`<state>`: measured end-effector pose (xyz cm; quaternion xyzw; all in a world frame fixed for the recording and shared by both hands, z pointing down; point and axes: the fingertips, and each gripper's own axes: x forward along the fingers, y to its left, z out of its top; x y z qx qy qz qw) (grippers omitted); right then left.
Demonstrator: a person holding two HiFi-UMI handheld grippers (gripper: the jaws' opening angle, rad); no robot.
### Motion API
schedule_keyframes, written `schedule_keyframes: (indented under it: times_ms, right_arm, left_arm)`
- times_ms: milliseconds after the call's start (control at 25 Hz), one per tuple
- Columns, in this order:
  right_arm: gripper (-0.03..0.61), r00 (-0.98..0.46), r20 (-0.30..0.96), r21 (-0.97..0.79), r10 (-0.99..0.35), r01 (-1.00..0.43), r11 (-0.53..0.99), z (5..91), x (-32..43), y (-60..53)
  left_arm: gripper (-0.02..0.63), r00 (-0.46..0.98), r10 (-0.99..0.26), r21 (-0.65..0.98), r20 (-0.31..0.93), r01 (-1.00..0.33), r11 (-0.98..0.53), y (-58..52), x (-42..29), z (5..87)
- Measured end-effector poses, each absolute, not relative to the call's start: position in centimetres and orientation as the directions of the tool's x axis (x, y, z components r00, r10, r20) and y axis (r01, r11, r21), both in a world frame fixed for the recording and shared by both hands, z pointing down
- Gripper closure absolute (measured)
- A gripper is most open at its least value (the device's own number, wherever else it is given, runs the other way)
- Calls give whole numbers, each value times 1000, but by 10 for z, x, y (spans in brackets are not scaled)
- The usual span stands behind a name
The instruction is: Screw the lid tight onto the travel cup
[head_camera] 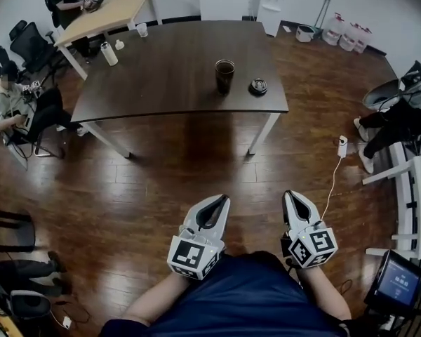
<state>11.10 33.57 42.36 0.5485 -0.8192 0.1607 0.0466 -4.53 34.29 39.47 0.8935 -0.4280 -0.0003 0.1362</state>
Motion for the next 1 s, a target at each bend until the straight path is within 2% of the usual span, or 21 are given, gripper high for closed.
schedule_keyframes:
  times_ms: [360, 640, 840, 1000]
  right_arm:
    - [568, -358, 302, -193, -884, -931, 311, 431, 95, 269]
    - [568, -432, 258, -248, -864, -894, 373, 440, 109, 172]
    - [568, -500, 241, -241, -832, -861, 448, 443, 131, 92]
    - [566, -519, 309, -191, -797, -855, 482, 460, 154, 45]
  left_arm:
    - [578, 647, -750, 293, 141, -750, -592, 272, -66, 411]
    - [576, 549, -825, 249, 133, -824, -508, 188, -68, 399]
    - [540, 480, -863, 189, 158, -872, -451, 119, -47, 395]
    - [479, 454, -864, 98, 215, -891, -444, 76, -29, 408]
